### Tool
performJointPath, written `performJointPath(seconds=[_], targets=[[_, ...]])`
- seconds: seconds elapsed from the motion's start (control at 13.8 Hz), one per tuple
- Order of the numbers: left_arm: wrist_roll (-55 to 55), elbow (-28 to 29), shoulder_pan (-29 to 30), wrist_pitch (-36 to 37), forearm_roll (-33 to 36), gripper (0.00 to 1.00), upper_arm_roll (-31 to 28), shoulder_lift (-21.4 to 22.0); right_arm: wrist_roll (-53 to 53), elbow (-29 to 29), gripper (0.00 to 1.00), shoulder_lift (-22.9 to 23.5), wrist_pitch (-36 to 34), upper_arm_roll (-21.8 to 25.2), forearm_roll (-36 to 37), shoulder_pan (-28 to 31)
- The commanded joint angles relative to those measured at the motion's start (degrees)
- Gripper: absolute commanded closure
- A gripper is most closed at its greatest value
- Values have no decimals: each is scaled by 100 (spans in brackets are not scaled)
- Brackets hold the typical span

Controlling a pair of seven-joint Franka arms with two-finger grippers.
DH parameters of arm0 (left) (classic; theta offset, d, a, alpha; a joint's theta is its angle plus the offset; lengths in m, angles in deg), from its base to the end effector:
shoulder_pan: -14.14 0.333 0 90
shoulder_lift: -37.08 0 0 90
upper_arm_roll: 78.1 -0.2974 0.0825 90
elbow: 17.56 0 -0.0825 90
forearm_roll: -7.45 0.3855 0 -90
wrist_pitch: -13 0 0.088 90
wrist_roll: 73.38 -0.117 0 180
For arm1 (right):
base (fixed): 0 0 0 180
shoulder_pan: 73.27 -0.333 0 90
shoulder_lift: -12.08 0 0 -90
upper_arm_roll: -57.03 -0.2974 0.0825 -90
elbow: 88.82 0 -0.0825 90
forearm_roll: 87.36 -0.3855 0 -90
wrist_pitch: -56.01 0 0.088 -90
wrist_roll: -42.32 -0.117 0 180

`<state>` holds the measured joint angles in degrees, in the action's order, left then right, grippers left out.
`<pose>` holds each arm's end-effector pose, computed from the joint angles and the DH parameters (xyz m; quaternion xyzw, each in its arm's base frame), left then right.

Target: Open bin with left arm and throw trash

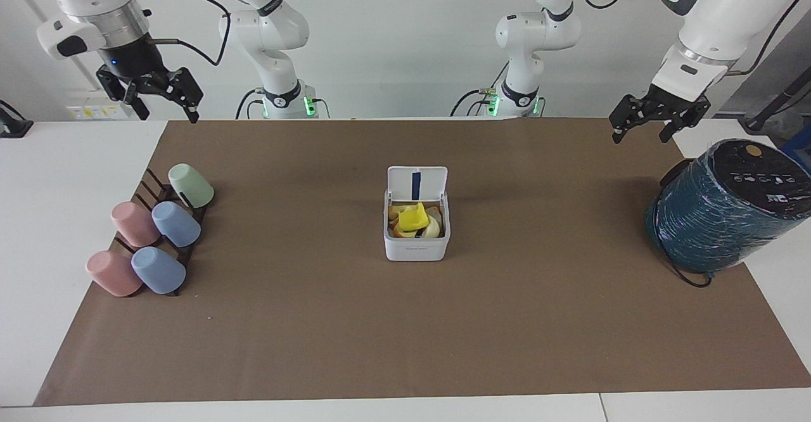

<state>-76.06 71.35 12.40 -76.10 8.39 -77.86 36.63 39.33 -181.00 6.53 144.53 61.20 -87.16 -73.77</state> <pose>0.5566 -0.0173 0.5992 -0.9991 0.0405 0.0023 0.0082 0.5240 -0.0359 0.6278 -0.9982 0.0580 -0.0164 0.0017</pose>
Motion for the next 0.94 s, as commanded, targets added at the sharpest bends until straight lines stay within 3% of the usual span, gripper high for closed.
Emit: performJointPath(seconds=[0.0,0.87], targets=[[13,83,8,-37,135,0,20,115,80,-73,0,-52,-80,-22,-29,-2],[74,136,8,68,135,0,20,168,80,-125,0,-61,-72,-57,-29,-20]])
